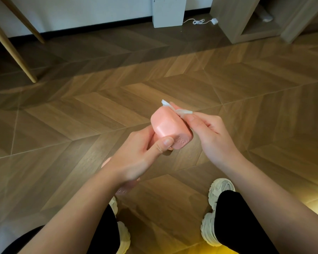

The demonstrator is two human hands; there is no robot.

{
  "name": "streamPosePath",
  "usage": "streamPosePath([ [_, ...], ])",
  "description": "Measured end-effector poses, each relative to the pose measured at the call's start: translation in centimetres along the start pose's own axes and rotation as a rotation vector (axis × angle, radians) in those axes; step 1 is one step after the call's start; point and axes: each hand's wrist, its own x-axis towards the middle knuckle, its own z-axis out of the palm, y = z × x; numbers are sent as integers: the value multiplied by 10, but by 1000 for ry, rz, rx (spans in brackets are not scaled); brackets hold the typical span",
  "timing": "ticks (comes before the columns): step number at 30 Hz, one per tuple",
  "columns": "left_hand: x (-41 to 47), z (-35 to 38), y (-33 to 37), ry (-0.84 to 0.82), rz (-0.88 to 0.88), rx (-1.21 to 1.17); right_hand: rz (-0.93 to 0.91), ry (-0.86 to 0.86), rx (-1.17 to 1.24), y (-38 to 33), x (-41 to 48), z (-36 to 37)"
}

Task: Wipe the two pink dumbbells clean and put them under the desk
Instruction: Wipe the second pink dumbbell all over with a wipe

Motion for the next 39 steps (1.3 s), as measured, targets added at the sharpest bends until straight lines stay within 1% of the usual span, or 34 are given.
streamPosePath([
  [4, 2, 3, -2, -13, -72, -14, -17, -10, -52, 0, -2, 4],
  [10, 5, 8, -11, 90, -189, -172, -39, -20, 16, -3, -5, 2],
  [16, 5, 10, -10, 172, -221, -318, -25, 40, -21, -11, -8, 1],
  [19, 4, 7, -11, 157, -190, -353, 11, 55, 25, -17, -7, 3],
  [22, 3, 3, -13, 116, -113, -248, 49, 70, 55, -15, -6, 3],
  [27, -5, 0, -3, 49, -51, -28, 27, 68, -34, -4, -6, 4],
  [31, -2, 0, -8, 1, -46, 238, -7, 51, -98, -2, -4, 8],
  [35, 5, 3, -25, -12, -94, 353, -66, -51, -146, 2, -4, 9],
  [37, 9, 3, -27, -4, -106, 416, -55, -68, -164, 2, -3, 9],
  [39, 12, 3, -26, 3, -120, 522, -12, -32, -231, 4, -2, 8],
])
